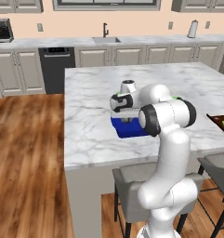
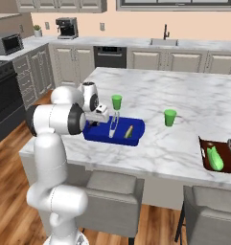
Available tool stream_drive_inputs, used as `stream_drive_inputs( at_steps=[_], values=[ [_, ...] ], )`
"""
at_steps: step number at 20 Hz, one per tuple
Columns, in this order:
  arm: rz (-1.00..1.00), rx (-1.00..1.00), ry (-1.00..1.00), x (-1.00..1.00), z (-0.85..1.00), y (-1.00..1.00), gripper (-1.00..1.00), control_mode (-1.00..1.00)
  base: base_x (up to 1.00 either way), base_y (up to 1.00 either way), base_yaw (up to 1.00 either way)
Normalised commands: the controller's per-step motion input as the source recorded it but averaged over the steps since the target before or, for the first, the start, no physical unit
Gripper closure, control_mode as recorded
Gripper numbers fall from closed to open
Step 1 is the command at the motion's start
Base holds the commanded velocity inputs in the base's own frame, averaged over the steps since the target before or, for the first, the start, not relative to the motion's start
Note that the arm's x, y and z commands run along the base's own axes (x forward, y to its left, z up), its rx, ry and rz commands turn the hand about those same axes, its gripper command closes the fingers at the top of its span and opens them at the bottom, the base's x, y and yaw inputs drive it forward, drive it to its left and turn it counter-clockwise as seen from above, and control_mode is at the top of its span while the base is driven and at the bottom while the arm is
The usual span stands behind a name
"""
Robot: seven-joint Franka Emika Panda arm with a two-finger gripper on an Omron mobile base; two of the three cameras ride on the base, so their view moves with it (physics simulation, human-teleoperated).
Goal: Gather the potato and corn from the fridge and place them on a tray on the dining counter. Then gather the fishs from the fridge and place them on the other tray.
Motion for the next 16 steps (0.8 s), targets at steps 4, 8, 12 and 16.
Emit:
stream_drive_inputs(
  at_steps=[4, 8, 12, 16],
  values=[
    [0.0, 0.0, 0.0, 0.0, -0.09, 0.0, -1.0, -1.0, 0.0, 0.0, 0.0],
    [0.0, 0.0, 0.0, 0.0, -0.02, 0.0, -1.0, -1.0, 0.0, 0.0, 0.0],
    [0.0, 0.0, 0.0, 0.0, 0.0, 0.0, -1.0, -1.0, 0.0, 0.0, 0.0],
    [-0.03, 0.0, 0.0, -0.39, 0.25, 0.0, -1.0, -1.0, 0.0, 0.0, 0.0]
  ],
)
